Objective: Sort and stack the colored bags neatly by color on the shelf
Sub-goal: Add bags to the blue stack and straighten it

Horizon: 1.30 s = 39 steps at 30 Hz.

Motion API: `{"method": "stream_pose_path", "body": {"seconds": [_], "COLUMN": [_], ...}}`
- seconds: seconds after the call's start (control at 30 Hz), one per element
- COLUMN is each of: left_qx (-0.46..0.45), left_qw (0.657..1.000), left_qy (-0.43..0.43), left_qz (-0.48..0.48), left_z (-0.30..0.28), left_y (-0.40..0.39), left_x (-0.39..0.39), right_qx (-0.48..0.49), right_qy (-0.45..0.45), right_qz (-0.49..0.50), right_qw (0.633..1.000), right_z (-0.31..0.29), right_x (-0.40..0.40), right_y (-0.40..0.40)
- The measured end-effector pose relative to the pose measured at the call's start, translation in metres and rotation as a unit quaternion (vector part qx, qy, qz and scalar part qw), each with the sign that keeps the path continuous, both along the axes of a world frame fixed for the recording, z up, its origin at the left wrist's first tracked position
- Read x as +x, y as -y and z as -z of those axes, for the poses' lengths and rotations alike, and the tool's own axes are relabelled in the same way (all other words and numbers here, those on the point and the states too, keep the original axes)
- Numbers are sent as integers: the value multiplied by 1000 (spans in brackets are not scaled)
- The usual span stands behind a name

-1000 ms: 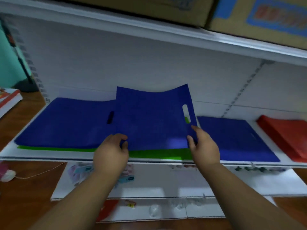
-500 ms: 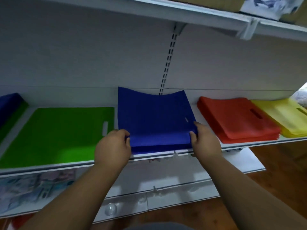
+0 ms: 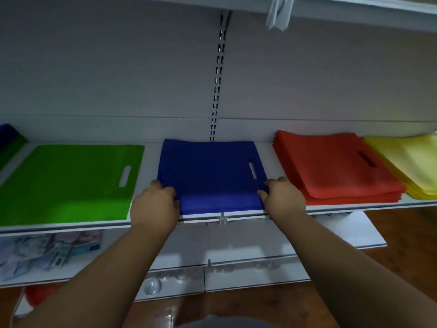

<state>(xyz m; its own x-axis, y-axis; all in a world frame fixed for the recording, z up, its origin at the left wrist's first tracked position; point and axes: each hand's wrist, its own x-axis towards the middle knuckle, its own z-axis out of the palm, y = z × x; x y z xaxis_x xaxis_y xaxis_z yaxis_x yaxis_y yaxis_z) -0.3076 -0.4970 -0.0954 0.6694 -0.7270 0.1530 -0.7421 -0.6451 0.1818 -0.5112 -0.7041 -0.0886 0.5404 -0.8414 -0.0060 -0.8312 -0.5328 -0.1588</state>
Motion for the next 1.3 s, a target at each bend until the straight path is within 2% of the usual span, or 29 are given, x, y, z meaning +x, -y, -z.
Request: {"method": "stream_pose_path", "body": {"seconds": [0.17,0.4,0.6,0.83,0.97,1.17,1.23,1.3], "left_qx": [-25,-123,-178,-246,-261,-320,-325,-336], "left_qw": [1000,991,980,942,910,846,836,817], "left_qy": [16,-42,-59,-129,-216,-357,-378,-398], "left_qz": [-4,-27,-70,-190,-238,-234,-229,-247], "left_z": [-4,-17,-21,-31,-25,-2,4,8], "left_y": [-11,-72,-184,-347,-411,-432,-433,-435], "left_x": [-2,25,112,224,267,295,298,305], "right_qx": [-16,15,27,81,113,110,116,129], "right_qy": [40,142,184,136,51,-82,-52,22], "right_qz": [-34,-166,-287,-374,-372,-317,-301,-275], "right_qw": [998,976,940,914,920,938,945,952], "right_z": [-12,-40,-53,-58,-57,-39,-35,-35], "right_x": [16,110,223,355,412,450,447,446], "right_y": [-16,-99,-215,-368,-428,-439,-438,-441]}}
